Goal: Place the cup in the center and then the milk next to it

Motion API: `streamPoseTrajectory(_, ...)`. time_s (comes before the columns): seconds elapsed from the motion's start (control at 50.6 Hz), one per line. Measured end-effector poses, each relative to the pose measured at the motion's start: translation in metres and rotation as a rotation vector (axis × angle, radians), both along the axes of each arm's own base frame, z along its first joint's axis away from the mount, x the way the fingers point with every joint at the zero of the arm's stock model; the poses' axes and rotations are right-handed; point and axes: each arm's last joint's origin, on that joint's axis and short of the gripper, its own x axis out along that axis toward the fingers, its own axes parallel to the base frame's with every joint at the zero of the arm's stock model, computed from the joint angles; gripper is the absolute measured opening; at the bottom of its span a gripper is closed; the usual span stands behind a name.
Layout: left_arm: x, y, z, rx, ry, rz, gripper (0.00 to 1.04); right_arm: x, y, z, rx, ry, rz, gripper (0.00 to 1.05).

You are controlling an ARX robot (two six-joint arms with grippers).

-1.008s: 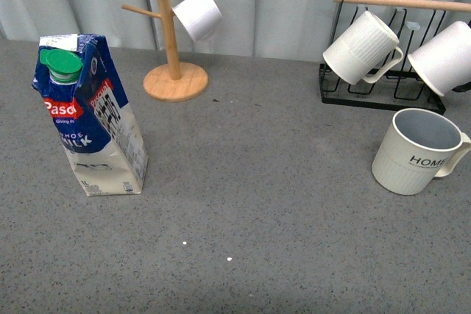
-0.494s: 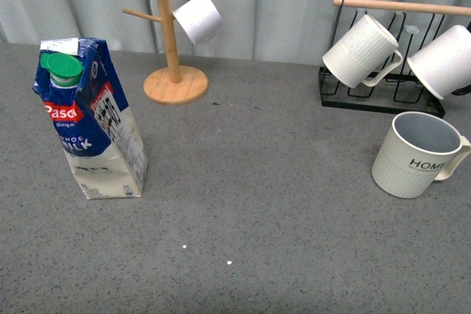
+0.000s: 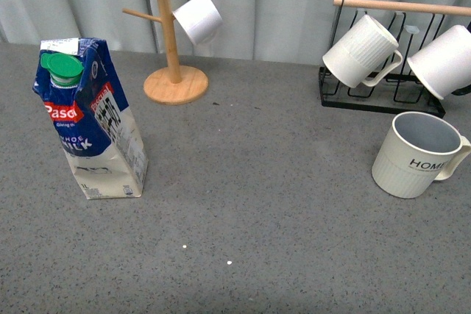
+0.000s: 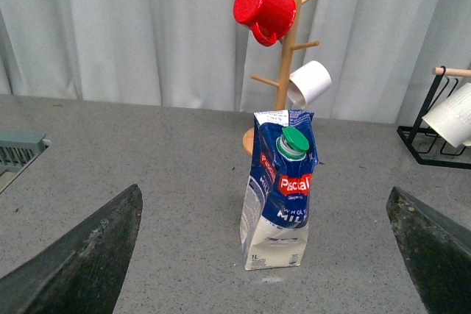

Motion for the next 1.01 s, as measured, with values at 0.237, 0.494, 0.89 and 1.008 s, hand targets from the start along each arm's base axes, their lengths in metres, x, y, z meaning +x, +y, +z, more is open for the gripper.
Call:
streamPoseTrajectory(0.237, 0.0, 0.0, 0.0, 0.0, 0.0, 0.0, 0.98, 0.0, 0.0, 0.0, 0.0, 0.0, 0.0, 0.95)
streamPoseTrajectory(0.494, 0.0, 0.0, 0.0, 0.0, 0.0, 0.0, 0.98, 0.005, 0.001, -0.007, -0.162, 0.161, -0.083, 0.95)
streamPoseTrajectory(0.89, 0.0, 0.0, 0.0, 0.0, 0.0, 0.0, 0.98, 0.097, -0.005, 0.015, -0.139, 0.363, -0.008, 0.95)
streamPoseTrajectory(1.008, 0.0, 0.0, 0.0, 0.0, 0.0, 0.0, 0.98, 0.129, -0.008, 0.007, -0.126, 0.511, 0.0, 0.95)
